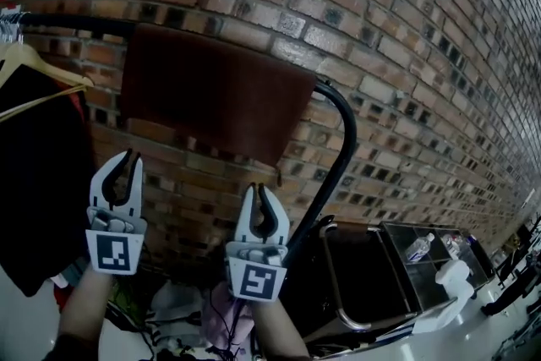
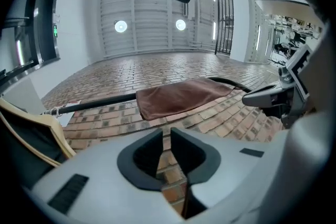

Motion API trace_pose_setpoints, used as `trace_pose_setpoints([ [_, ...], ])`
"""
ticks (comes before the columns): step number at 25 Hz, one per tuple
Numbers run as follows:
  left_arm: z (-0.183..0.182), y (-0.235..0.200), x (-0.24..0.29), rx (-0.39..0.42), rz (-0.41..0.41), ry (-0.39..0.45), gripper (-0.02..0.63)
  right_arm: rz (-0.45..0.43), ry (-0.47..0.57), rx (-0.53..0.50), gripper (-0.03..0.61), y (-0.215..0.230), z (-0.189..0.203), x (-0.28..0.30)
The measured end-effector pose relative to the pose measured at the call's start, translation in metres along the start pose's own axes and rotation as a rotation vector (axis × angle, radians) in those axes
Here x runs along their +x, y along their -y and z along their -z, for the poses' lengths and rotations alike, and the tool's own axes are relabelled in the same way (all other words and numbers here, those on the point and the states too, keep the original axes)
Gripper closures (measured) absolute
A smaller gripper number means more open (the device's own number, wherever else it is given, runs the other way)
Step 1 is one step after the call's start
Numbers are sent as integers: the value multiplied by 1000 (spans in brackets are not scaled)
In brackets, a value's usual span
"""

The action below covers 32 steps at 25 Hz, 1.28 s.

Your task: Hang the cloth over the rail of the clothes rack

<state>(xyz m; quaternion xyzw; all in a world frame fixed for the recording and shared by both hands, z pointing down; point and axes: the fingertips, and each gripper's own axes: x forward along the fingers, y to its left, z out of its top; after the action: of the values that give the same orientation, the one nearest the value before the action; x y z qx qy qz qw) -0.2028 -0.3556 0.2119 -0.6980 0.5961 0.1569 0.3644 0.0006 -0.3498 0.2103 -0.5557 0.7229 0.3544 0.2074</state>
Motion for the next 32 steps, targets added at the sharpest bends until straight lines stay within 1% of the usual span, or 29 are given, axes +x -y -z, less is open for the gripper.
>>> trace_pose_setpoints([
  [1, 2, 5, -5, 5, 0, -5, 581, 3, -1, 3, 544, -3, 2, -5],
  [2, 5, 10, -8, 9, 5, -12, 600, 0, -5, 9, 558, -5, 4, -9],
  [5, 18, 24, -16, -2, 27, -58, 607, -29, -53, 58, 558, -14, 17, -15],
  [9, 38, 47, -31, -75, 77, -124, 607, -68, -122, 128, 560, -27, 37, -27],
  [13, 69, 71, -53, -123, 142, -248, 607, -114, -228, 181, 560, -42, 65, -48],
  [15, 80, 82, -63, -143, 159, -286, 607, -126, -270, 193, 561, -48, 76, -56],
  [20, 99, 106, -86, -175, 175, -345, 607, -169, -355, 220, 561, -65, 96, -78],
  [22, 104, 112, -90, -195, 174, -365, 607, -184, -367, 217, 561, -70, 101, -84],
  [24, 108, 115, -94, -199, 173, -376, 607, -194, -380, 221, 560, -75, 105, -88],
  [28, 114, 120, -100, -219, 167, -403, 607, -196, -399, 217, 560, -75, 110, -99],
  [32, 117, 118, -99, -209, 156, -412, 607, -214, -396, 216, 560, -77, 110, -100],
])
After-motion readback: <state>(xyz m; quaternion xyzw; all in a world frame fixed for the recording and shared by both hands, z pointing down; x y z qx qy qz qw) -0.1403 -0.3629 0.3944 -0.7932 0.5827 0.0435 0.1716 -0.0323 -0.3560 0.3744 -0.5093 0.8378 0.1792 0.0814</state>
